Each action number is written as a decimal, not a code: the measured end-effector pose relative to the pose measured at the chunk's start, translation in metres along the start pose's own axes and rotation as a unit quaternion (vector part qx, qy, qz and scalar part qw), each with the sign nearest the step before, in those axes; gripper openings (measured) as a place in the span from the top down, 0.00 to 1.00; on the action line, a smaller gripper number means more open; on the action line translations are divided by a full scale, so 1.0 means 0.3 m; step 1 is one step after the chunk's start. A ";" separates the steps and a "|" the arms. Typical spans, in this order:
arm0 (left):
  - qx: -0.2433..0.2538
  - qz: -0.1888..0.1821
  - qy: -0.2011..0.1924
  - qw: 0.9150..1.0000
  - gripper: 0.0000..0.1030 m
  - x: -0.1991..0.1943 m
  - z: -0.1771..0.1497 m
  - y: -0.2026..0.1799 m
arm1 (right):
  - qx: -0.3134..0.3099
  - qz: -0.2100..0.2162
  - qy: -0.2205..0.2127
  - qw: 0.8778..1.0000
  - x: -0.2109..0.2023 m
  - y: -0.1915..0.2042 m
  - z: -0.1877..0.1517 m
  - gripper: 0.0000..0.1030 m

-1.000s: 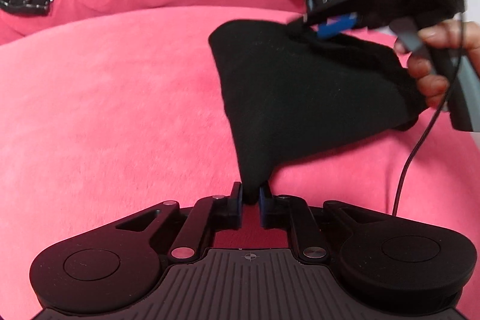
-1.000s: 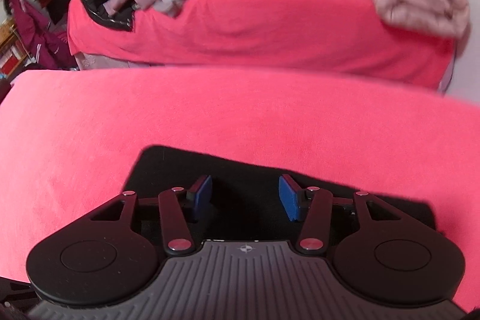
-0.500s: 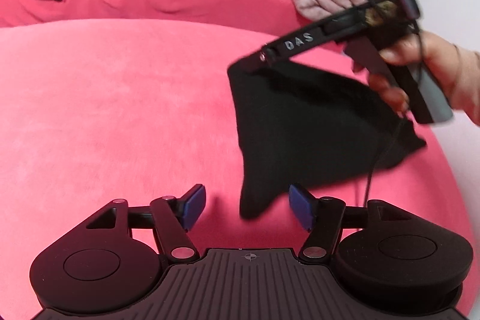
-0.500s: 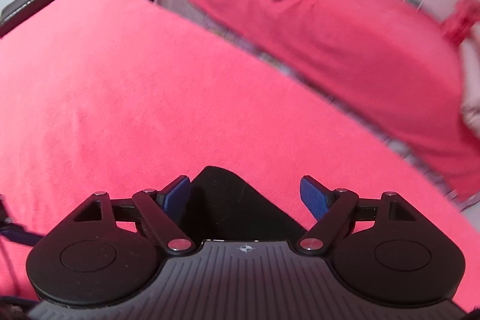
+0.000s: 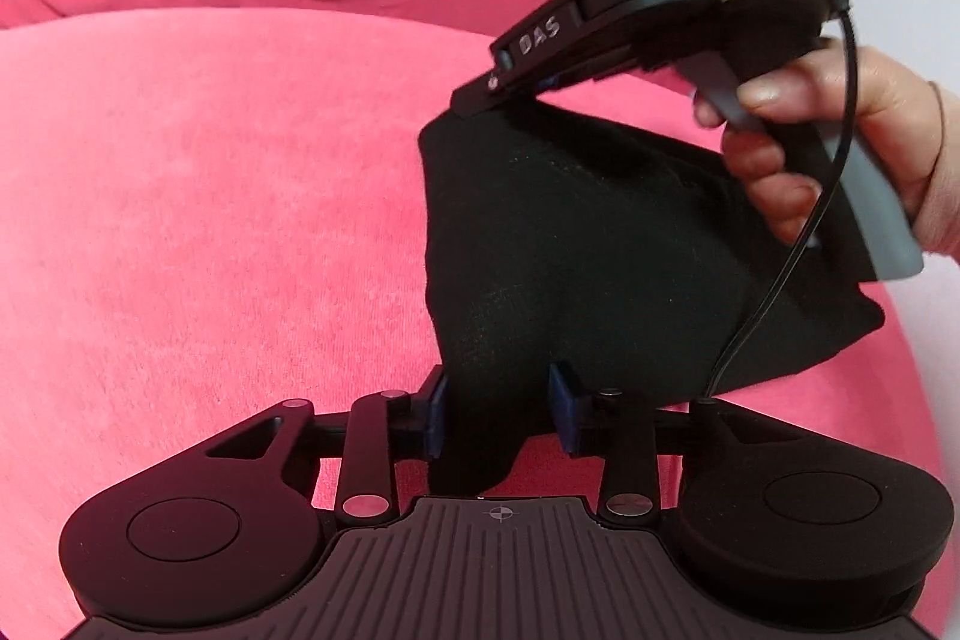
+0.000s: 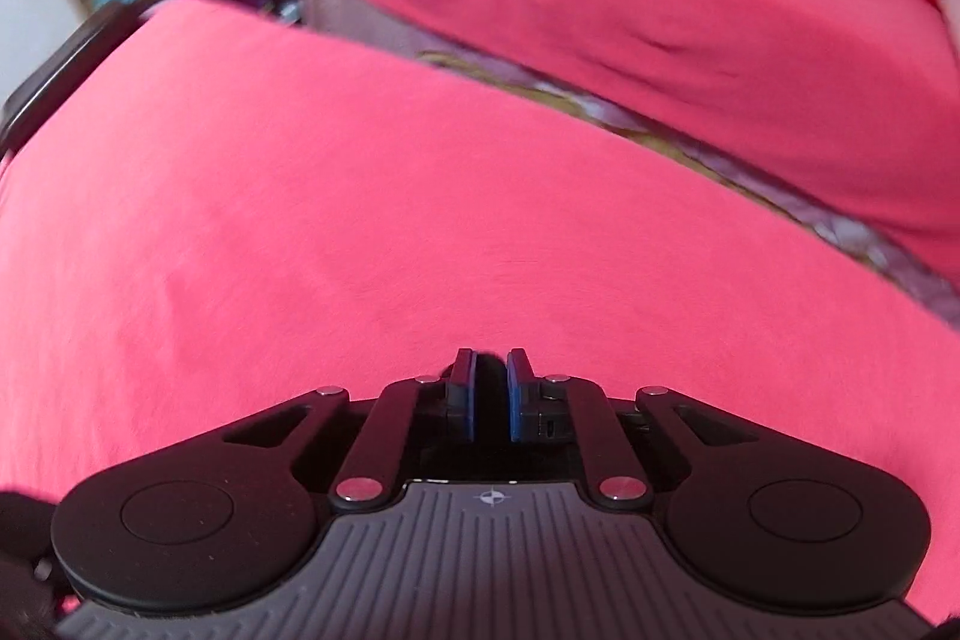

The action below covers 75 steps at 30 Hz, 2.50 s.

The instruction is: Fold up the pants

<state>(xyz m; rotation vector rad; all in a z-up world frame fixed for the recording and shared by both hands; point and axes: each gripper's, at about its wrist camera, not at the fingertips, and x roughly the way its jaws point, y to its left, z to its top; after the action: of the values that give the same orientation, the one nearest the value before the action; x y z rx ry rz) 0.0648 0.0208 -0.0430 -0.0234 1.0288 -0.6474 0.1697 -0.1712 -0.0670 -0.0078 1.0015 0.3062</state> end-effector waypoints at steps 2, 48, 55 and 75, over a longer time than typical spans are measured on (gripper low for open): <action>0.006 -0.001 0.008 1.000 0.03 -0.004 0.004 0.002 | 0.005 -0.008 -0.016 1.000 -0.029 0.004 -0.008 0.64; -0.185 -0.093 0.135 0.969 0.00 0.185 0.274 0.177 | 0.417 0.106 -0.113 0.896 -0.406 -0.491 -0.731 0.05; -0.131 -0.071 0.124 0.981 0.00 0.198 0.284 0.088 | 0.397 0.082 -0.102 0.909 -0.380 -0.475 -0.694 0.18; 0.008 -0.028 0.066 0.997 0.00 -0.394 0.149 -0.211 | 0.356 0.050 -0.186 0.915 -0.927 -0.097 -0.861 0.52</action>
<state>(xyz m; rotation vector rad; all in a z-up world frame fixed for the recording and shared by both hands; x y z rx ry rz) 0.0286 0.0172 0.0934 0.0048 1.1526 -0.7152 -0.1755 -0.3062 0.0197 0.7428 0.6863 0.0158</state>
